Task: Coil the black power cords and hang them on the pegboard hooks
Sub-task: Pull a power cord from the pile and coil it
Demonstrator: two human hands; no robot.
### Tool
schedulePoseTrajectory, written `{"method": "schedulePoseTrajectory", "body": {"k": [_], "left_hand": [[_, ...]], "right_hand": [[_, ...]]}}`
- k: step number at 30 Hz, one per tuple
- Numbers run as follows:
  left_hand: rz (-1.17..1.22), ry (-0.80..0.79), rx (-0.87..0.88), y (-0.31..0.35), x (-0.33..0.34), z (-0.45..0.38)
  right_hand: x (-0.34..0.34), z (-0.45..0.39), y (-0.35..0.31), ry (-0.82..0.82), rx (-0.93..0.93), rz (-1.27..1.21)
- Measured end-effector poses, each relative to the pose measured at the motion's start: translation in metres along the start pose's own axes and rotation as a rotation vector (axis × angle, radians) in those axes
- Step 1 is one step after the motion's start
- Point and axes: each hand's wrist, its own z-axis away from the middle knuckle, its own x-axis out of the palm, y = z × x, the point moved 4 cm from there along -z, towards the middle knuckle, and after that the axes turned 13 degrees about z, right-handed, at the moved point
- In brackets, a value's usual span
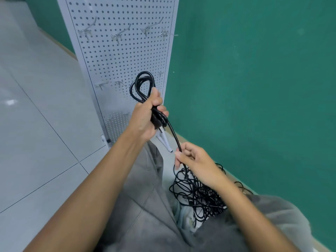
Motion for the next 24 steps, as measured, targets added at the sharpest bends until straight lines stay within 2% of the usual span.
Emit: {"method": "schedulePoseTrajectory", "body": {"k": [4,9,14,16,20,24], "left_hand": [[-0.09,0.116,0.096,0.014,-0.012,-0.006],[-0.456,0.167,0.165,0.006,-0.023,-0.009],[-0.844,0.023,0.157,-0.016,-0.025,0.001],[-0.957,-0.05,0.151,-0.027,-0.022,0.007],[-1.04,-0.217,0.095,-0.047,-0.015,0.025],[-1.125,-0.289,-0.003,-0.059,-0.022,0.045]], "right_hand": [[-0.004,0.01,0.009,0.103,0.052,0.009],[-0.015,0.019,-0.012,0.19,-0.046,0.309],[-0.036,0.018,-0.041,0.185,-0.157,0.525],[-0.045,0.016,-0.05,0.252,-0.176,0.568],[-0.064,0.014,-0.053,0.445,-0.051,0.58],[-0.071,0.02,-0.055,0.583,0.121,0.771]]}}
